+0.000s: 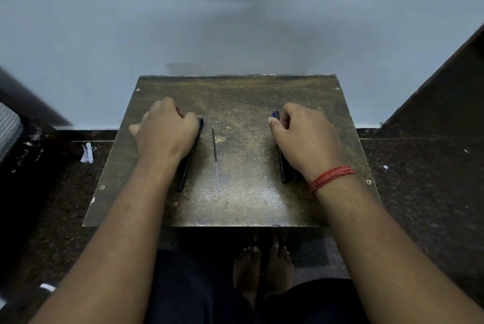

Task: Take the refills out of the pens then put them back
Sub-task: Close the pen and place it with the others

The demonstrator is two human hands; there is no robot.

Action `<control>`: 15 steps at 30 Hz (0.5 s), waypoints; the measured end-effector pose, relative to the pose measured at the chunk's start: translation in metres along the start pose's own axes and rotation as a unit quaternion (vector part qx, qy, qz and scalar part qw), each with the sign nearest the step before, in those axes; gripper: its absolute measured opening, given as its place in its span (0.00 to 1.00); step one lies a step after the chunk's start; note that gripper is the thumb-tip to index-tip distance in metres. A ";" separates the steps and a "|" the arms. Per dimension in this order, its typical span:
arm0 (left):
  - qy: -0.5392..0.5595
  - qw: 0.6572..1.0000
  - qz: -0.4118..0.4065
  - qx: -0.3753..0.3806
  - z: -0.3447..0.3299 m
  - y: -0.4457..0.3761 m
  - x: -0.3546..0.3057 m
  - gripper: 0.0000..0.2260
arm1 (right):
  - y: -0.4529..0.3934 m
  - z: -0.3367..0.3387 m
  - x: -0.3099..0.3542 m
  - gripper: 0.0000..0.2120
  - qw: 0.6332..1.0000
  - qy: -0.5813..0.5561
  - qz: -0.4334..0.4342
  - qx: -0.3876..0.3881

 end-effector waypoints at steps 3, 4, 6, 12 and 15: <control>-0.069 0.997 -0.030 0.027 -0.009 0.002 -0.009 0.12 | -0.001 -0.002 0.001 0.15 1.000 -0.004 0.004 0.002; -0.082 0.996 -0.032 0.033 -0.012 0.002 -0.010 0.12 | 0.000 -0.003 0.002 0.15 1.000 -0.002 0.007 0.003; -0.091 0.995 -0.030 0.035 -0.014 0.001 -0.008 0.12 | 0.000 -0.005 0.003 0.15 1.000 0.004 0.012 0.006; -0.078 0.997 -0.018 0.006 -0.012 0.002 -0.008 0.12 | 0.000 -0.010 0.005 0.15 1.000 0.015 0.021 0.007; -0.061 0.998 -0.020 0.002 -0.009 0.005 -0.012 0.09 | 0.000 -0.010 0.005 0.15 1.000 0.009 0.022 0.007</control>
Point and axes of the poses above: each hand's wrist, its own y-axis away from the middle knuckle, its own z-axis out of the back of the hand, x = y × z, the point moved 10 cm from there along -y, towards the middle knuckle, and after that the axes turned 11 degrees about -y, right-handed, at the moved point
